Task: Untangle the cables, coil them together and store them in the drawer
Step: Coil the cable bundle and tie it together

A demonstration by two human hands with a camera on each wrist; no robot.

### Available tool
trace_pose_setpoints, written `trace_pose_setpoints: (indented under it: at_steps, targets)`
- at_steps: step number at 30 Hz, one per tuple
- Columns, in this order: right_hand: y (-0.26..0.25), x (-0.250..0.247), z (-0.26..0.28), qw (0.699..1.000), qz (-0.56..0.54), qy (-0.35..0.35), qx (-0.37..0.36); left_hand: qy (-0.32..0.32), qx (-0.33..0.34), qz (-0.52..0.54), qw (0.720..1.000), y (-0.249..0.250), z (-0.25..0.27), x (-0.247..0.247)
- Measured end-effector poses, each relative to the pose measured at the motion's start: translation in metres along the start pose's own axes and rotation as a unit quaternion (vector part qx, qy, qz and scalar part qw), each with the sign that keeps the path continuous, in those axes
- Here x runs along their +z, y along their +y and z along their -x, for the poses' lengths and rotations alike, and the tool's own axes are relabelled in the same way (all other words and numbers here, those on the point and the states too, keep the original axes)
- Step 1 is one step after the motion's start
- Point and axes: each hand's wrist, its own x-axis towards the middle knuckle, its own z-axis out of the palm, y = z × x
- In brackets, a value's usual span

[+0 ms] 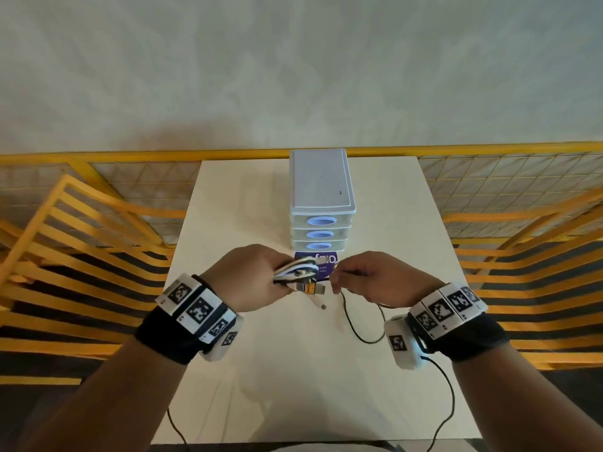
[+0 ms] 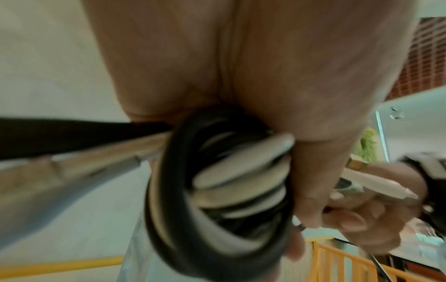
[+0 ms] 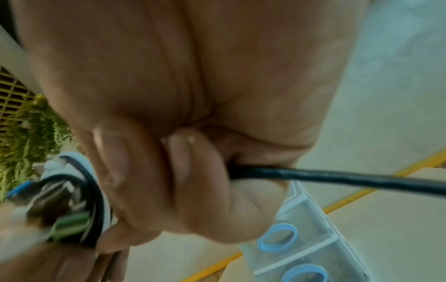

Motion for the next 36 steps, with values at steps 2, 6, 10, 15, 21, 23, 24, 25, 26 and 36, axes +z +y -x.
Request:
trace_pose_setpoints:
  at_steps: [2,6,10,15,21,23,24,25,26,36]
  targets:
    - [-0.003,-0.002,0.0,1.0,-0.021,-0.003,0.003,-0.01,0.015,-0.047,0.999,0.006,-0.001,0.003]
    - [-0.007,-0.001,0.0,0.999,-0.047,-0.018,0.009,-0.022,0.027,-0.121,0.992,0.011,-0.005,0.011]
    - [-0.006,-0.005,0.007,0.998,-0.044,-0.024,0.031,-0.003,0.05,-0.128,0.991,0.012,-0.003,0.016]
    - [-0.021,-0.005,0.012,0.994,-0.081,0.005,0.069,-0.047,0.078,-0.205,0.974,0.014,-0.006,0.022]
    - [-0.042,0.012,0.007,0.99,0.123,-0.029,0.055,-0.168,0.04,-0.295,0.94,0.038,-0.014,0.027]
    - [-0.043,0.017,-0.003,0.982,0.147,-0.092,0.069,-0.18,0.052,-0.313,0.931,0.043,-0.014,0.03]
    - [-0.042,0.02,-0.009,0.98,0.131,-0.13,0.074,-0.181,0.056,-0.318,0.929,0.046,-0.015,0.031]
    - [-0.042,0.022,-0.014,0.977,0.105,-0.165,0.08,-0.179,0.059,-0.317,0.93,0.047,-0.015,0.033]
    - [-0.041,0.023,-0.019,0.974,0.081,-0.192,0.089,-0.178,0.057,-0.313,0.931,0.048,-0.015,0.034]
    - [-0.038,0.03,-0.034,0.972,0.045,-0.194,0.125,-0.094,0.005,-0.249,0.964,0.039,-0.02,0.036]
